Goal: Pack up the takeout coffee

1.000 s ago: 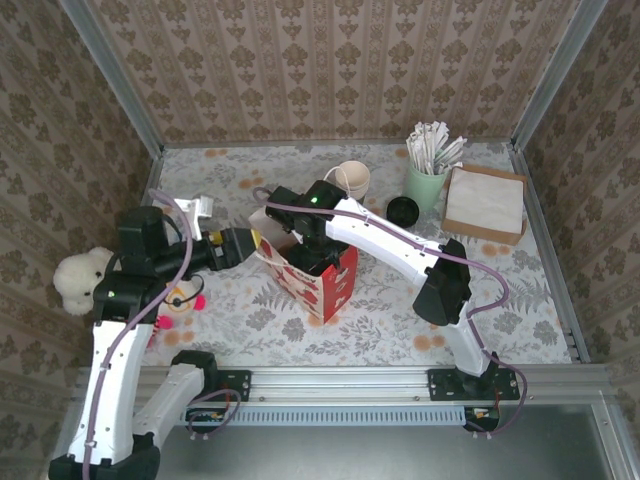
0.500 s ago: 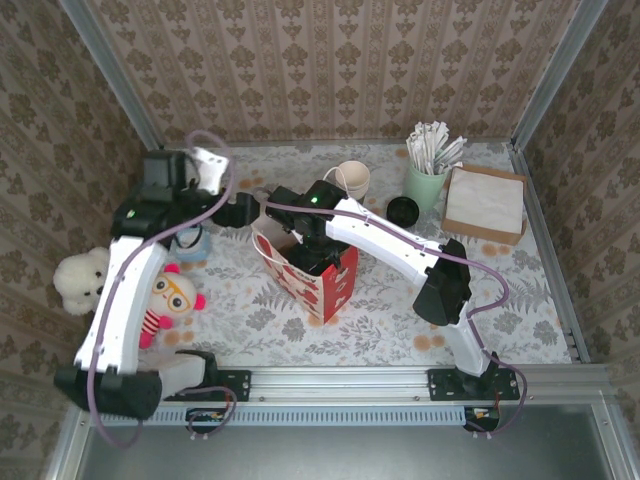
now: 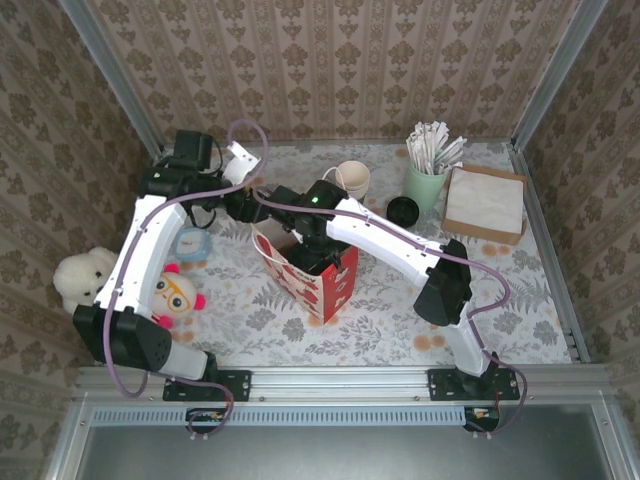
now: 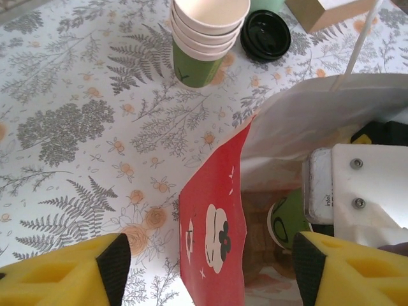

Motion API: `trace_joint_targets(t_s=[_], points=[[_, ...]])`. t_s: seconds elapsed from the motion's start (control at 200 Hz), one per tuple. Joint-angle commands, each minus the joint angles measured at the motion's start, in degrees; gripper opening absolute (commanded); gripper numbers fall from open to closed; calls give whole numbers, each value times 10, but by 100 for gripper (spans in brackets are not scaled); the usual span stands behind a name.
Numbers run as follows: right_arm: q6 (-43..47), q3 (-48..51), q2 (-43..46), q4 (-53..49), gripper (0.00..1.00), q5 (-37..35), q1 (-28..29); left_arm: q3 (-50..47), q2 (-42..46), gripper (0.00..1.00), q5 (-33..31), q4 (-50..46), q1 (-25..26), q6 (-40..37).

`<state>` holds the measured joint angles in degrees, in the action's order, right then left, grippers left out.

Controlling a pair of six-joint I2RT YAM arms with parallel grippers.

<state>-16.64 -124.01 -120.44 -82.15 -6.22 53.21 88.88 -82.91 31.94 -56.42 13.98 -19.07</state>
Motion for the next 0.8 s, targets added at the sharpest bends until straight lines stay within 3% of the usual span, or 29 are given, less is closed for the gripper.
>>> trace_joint_targets(t_s=[0.0,0.445,0.795], points=[[-5,8,17,0,64,-6,3,16,-13,66,10,-29,7,-25],[-2,1,16,-3,64,0,4,5,-17,23,-15,-12,9,-4],[3,10,10,-11,64,2,5,6,-16,9,-8,-5,9,7]])
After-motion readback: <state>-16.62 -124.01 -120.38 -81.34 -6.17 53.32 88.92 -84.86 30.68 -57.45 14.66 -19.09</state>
